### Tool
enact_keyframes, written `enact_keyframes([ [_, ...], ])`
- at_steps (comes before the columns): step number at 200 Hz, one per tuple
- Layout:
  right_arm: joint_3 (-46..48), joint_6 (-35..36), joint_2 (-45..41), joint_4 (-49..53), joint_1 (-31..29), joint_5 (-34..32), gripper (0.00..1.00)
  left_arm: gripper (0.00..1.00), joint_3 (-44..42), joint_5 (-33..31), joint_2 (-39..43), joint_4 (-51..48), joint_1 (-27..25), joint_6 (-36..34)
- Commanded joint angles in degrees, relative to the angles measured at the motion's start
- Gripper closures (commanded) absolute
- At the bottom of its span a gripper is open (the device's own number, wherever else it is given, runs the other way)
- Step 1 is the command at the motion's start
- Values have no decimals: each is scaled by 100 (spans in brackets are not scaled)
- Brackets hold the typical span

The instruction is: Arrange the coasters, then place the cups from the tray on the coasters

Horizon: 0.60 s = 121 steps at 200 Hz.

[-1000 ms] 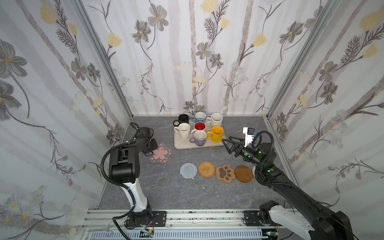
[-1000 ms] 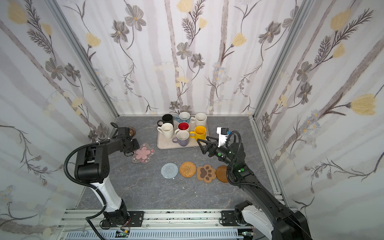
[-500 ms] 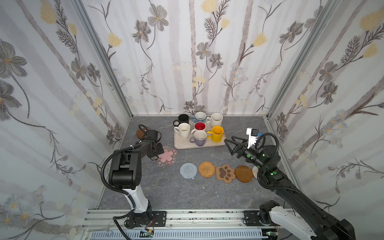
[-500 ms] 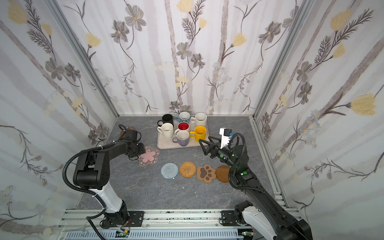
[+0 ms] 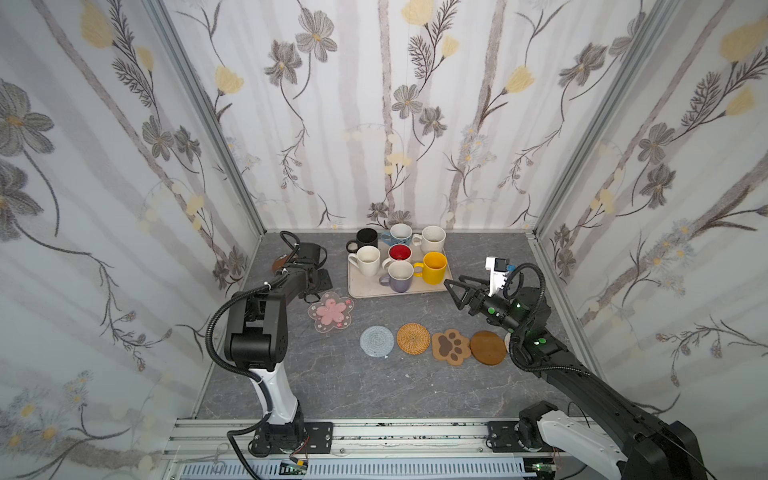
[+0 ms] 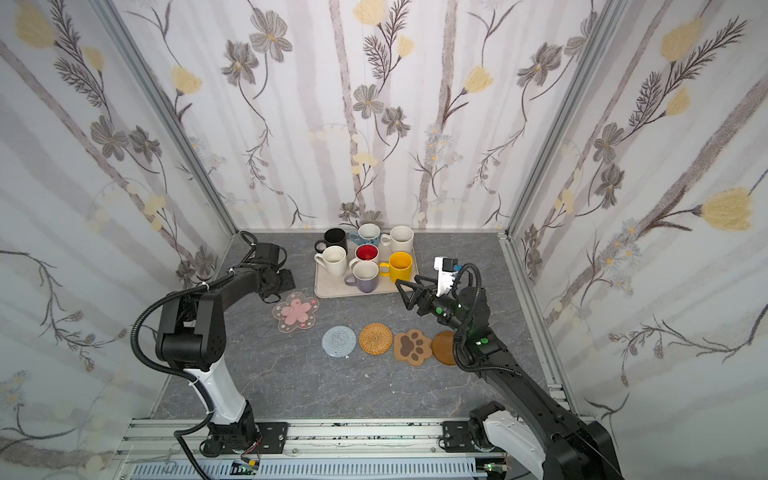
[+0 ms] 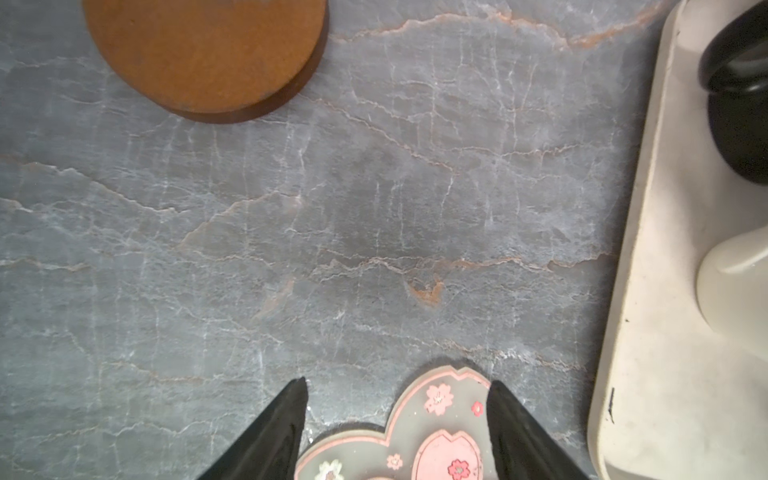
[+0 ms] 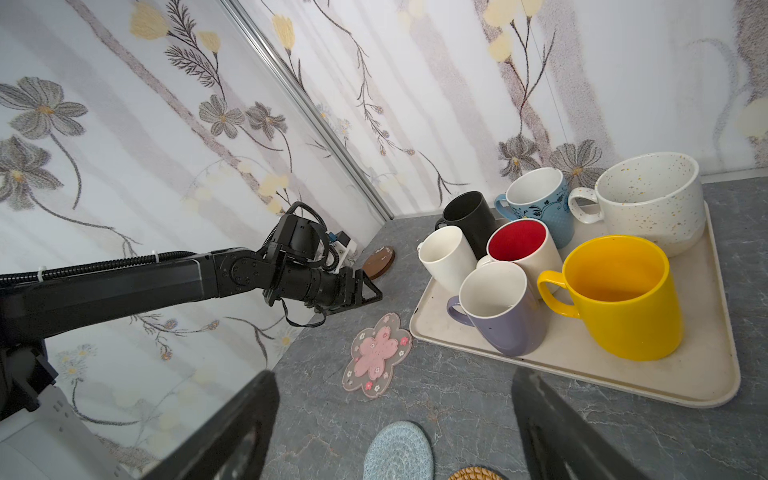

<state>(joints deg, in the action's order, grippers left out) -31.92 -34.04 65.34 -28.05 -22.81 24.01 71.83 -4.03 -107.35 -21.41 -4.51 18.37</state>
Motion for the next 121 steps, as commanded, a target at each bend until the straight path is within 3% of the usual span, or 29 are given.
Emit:
enact_keyframes([
  [1, -35, -15, 5, -154, 0, 42, 11, 29, 190, -281, -168, -264, -95, -77],
  [62, 18, -54, 40, -277, 1, 129, 11, 20, 680, -400, -640, -480, -433, -270],
  [121, 21, -56, 40, -280, 4, 130, 11, 20, 721, -410, -917, -584, -477, -273],
])
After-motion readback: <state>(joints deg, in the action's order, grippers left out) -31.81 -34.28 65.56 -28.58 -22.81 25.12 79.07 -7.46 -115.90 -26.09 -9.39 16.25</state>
